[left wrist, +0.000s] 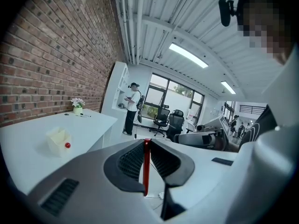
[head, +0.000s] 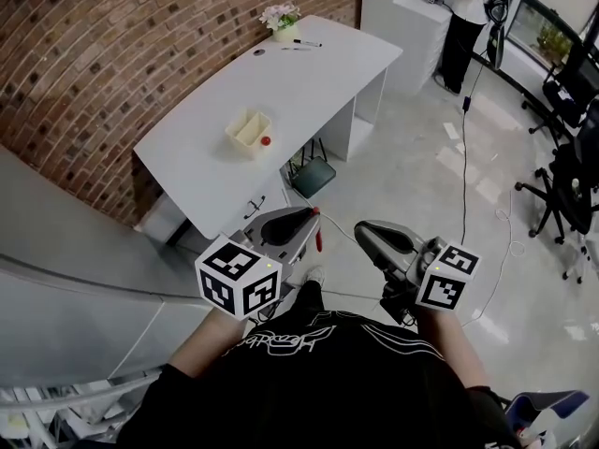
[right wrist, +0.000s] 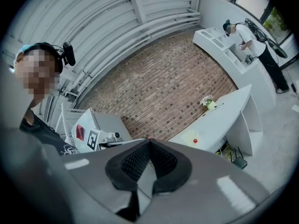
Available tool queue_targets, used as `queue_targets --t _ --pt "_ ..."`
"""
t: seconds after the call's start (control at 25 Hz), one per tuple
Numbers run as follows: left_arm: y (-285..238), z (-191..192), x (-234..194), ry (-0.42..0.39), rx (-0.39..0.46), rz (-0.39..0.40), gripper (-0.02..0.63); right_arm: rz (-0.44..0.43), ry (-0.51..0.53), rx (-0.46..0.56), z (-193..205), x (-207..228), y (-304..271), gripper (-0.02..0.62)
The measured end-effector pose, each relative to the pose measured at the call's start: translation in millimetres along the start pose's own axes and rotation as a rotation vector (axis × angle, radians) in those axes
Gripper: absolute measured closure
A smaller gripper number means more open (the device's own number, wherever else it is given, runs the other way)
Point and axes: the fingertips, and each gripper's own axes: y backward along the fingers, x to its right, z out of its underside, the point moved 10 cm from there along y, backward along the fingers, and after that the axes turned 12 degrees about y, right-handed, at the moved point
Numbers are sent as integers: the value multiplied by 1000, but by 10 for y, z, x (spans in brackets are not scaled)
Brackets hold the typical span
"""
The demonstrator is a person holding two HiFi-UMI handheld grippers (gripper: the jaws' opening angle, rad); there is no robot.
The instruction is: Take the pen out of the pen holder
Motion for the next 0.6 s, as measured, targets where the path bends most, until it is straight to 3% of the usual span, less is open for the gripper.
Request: queue_targets --t 0.16,0.6 --pt "52 25 61 -5 0 10 561 -45 17 1 13 -126 11 592" --pt "213 160 143 10 1 7 561 -32 24 -12 96 -212 50 592"
